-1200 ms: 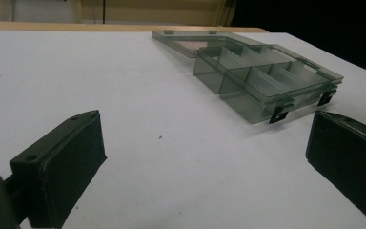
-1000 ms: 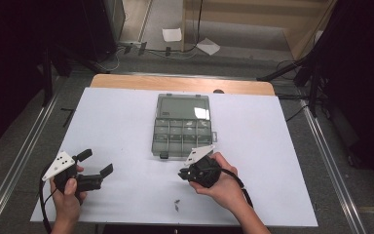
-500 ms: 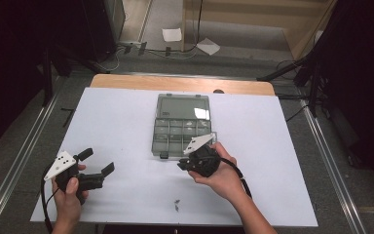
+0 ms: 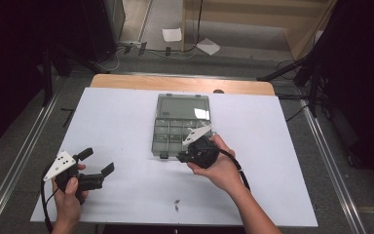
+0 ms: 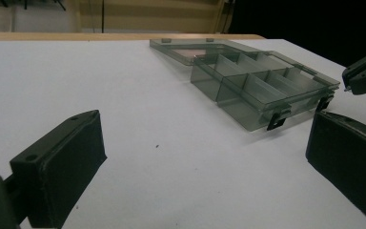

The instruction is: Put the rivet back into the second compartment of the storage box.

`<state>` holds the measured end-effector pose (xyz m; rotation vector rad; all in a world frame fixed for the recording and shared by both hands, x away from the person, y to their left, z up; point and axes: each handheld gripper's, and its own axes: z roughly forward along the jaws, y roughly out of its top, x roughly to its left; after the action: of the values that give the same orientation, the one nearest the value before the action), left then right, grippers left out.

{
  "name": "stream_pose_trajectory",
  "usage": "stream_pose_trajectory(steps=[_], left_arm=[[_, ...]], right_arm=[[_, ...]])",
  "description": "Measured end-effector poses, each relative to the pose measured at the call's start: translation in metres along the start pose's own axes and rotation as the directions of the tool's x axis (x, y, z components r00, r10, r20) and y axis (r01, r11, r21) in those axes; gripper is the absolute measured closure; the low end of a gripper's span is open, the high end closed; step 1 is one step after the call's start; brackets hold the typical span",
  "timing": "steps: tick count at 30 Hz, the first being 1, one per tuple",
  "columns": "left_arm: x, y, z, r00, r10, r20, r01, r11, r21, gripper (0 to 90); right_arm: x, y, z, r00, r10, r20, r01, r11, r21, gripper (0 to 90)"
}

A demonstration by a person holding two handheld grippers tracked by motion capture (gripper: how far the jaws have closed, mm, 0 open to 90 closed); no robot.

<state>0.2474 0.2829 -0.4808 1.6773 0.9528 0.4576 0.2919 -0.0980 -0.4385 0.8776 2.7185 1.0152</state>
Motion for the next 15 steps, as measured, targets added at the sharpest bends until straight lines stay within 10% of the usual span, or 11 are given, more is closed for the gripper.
stream_pose_trajectory(steps=[15], left_arm=[[0.000, 0.000, 0.001, 0.9999, 0.011, 0.010, -0.011, 0.9998, 0.014, 0.0]], right_arm=[[-0.014, 0.018, 0.003, 0.9999, 0.002, 0.017, -0.002, 1.000, 0.023, 84.3]])
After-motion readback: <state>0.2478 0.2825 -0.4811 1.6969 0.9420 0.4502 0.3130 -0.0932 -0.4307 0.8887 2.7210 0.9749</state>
